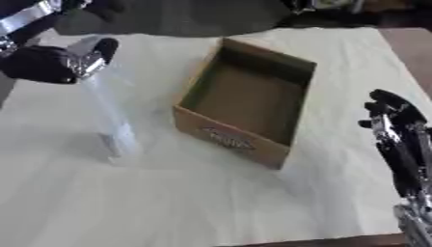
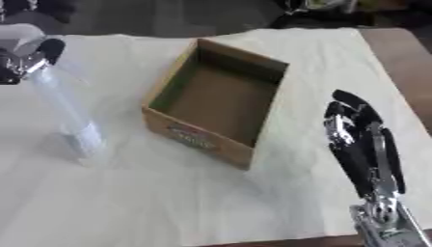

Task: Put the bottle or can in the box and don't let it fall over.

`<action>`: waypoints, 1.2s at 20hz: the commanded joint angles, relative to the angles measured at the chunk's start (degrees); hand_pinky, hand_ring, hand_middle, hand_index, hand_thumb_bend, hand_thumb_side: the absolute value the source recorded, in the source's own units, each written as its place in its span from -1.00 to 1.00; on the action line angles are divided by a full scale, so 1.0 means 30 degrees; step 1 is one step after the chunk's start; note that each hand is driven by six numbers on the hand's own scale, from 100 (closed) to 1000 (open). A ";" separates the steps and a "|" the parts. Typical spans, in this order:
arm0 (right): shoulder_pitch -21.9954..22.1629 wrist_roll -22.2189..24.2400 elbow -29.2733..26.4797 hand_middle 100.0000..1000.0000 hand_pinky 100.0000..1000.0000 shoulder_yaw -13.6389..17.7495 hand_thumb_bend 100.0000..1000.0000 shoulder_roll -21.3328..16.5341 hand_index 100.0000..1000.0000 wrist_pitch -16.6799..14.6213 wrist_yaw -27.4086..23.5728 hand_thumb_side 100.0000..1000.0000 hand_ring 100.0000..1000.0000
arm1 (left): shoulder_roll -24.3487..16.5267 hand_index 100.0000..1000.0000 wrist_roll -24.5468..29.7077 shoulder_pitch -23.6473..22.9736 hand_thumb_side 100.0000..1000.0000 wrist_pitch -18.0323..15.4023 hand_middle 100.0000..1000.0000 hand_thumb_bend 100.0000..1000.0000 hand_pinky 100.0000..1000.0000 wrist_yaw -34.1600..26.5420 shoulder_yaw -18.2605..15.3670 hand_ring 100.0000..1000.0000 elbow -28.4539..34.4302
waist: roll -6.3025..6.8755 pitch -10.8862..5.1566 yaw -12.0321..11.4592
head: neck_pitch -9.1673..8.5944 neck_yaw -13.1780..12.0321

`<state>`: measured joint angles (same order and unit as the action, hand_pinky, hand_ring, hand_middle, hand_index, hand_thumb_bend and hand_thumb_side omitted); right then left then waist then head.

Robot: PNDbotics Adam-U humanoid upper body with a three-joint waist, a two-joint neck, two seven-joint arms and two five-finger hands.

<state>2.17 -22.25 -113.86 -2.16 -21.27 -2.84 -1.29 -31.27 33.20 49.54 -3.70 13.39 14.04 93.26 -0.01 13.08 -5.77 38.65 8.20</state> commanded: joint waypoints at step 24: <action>0.0050 -0.0279 -0.0244 0.55 0.30 0.0084 -1.00 -0.0019 0.57 0.0360 -0.0226 0.13 0.61 | -0.0496 0.60 0.3890 0.0384 -1.00 -0.0124 0.73 -0.24 0.94 0.0754 -0.0207 0.47 -0.0151 | -0.0086 -0.0426 0.0044 | -0.0060 -0.0124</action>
<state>2.56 -23.02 -113.86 -2.16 -20.87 -1.64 -1.62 -31.27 44.66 49.51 -3.87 15.00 13.93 92.50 -0.21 13.04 -5.69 38.65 7.98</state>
